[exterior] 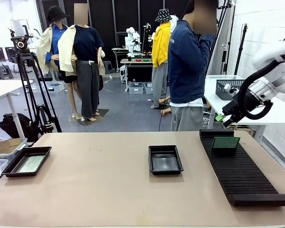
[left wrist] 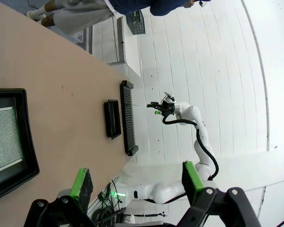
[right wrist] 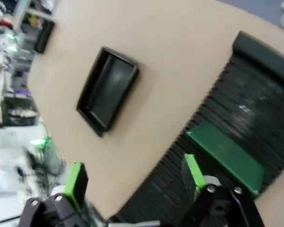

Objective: Inspect and transfer BCBs to ESD trays.
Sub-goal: Pick up the Blank PCB from the PCB Rack and place it in the right ESD tray.

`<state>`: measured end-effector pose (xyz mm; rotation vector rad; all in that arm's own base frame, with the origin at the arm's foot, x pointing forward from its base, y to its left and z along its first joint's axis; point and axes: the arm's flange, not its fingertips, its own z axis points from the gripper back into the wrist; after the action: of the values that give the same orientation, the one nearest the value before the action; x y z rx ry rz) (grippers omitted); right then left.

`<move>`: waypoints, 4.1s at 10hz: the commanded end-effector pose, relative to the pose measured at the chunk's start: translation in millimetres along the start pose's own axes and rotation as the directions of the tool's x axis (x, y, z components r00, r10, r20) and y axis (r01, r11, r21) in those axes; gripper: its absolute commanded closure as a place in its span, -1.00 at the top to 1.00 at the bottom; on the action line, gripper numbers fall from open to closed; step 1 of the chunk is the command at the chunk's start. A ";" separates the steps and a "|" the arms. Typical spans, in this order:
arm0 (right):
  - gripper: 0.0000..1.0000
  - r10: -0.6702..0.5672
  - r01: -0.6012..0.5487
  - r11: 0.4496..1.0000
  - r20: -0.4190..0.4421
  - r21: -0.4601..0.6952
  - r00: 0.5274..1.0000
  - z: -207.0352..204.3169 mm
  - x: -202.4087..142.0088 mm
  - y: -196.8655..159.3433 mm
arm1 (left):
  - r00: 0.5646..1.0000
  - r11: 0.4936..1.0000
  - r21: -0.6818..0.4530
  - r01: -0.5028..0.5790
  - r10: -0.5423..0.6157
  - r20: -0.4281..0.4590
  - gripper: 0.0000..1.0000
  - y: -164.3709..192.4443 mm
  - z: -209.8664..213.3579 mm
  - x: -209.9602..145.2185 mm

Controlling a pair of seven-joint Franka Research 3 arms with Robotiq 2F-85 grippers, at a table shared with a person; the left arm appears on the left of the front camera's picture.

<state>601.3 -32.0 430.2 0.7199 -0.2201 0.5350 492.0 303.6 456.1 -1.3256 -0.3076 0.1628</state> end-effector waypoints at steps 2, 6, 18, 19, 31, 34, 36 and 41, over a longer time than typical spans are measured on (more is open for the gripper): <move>1.00 0.210 -0.226 0.964 -0.120 -0.140 0.970 -14.2 12.6 -0.7 | 1.000 1.000 0.017 0.000 0.000 0.008 1.00 -2.0 -2.0 -2.6; 1.00 0.429 -0.500 0.843 -0.312 -0.198 0.848 -19.6 13.6 5.9 | 1.000 1.000 0.017 0.000 0.000 0.008 1.00 -2.0 -2.0 -2.6; 1.00 0.634 -0.848 0.519 -0.618 -0.104 0.464 -46.8 7.2 2.9 | 1.000 1.000 0.017 0.000 0.000 0.008 1.00 -2.0 -2.0 -2.6; 1.00 0.647 -0.849 0.521 -0.610 -0.084 0.457 -47.8 9.8 -0.1 | 1.000 1.000 0.017 0.000 0.000 0.008 1.00 -2.0 -2.0 -2.6; 1.00 0.653 -0.841 0.537 -0.599 -0.067 0.464 -68.1 27.4 -25.8 | 1.000 1.000 0.017 0.000 0.000 0.008 1.00 -2.0 -2.0 -2.6; 1.00 0.655 -0.837 0.544 -0.597 -0.052 0.463 -71.9 31.9 -30.6 | 1.000 1.000 0.017 0.000 0.000 0.008 1.00 -2.0 -2.0 -2.6; 0.95 0.660 -0.837 0.544 -0.590 -0.050 0.465 -70.8 35.4 -26.6 | 1.000 1.000 0.017 0.000 0.000 0.008 1.00 -2.0 -2.0 -2.6; 0.66 0.647 -0.833 0.551 -0.602 -0.054 0.468 -73.8 34.7 -26.0 | 1.000 1.000 0.017 0.000 0.000 0.008 1.00 -2.0 -2.0 -2.6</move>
<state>640.2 15.2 374.3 0.0289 -0.1052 1.5178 492.1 303.5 456.1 -1.3254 -0.3075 0.1628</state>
